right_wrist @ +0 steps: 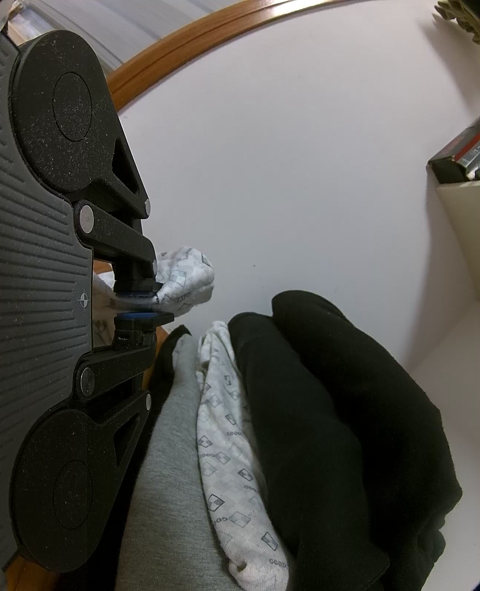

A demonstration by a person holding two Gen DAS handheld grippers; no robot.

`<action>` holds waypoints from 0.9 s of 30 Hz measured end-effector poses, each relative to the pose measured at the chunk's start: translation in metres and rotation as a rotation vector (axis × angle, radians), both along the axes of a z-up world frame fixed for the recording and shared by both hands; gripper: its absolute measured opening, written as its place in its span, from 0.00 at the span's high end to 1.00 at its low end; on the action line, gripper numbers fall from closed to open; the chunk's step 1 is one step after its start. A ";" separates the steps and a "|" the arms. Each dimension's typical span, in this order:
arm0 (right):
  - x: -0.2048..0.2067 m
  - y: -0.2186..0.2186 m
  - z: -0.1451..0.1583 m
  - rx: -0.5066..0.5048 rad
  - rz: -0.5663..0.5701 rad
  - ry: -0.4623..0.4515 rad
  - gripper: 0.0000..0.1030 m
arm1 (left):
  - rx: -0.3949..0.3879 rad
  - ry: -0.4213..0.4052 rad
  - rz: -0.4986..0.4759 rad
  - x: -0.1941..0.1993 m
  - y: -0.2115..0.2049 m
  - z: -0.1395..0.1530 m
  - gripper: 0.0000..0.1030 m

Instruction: Fold clothes

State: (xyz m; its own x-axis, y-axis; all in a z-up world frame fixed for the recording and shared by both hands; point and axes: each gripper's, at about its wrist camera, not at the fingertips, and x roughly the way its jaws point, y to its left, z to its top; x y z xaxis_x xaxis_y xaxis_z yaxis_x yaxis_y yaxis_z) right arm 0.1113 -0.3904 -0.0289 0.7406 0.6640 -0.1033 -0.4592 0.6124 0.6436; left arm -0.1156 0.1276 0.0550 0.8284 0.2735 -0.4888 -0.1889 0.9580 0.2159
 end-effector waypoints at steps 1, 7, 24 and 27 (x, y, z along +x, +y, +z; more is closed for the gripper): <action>0.000 0.000 0.000 0.000 0.000 0.000 0.89 | -0.002 -0.014 0.004 -0.004 0.000 0.002 0.77; 0.000 0.000 0.000 0.000 0.002 -0.002 0.89 | -0.038 -0.010 -0.070 -0.024 -0.018 -0.001 0.93; 0.001 -0.001 0.000 0.003 0.003 -0.007 0.89 | -0.036 0.123 -0.030 0.028 -0.006 -0.032 0.75; 0.001 0.000 -0.001 0.003 0.003 -0.008 0.89 | -0.071 0.131 -0.032 0.034 -0.002 -0.033 0.75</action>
State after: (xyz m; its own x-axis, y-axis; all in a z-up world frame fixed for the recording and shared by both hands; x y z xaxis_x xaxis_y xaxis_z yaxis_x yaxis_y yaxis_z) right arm 0.1119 -0.3909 -0.0295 0.7394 0.6664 -0.0959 -0.4659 0.6093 0.6416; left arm -0.0812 0.1257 0.0215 0.7639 0.2094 -0.6104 -0.1331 0.9767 0.1685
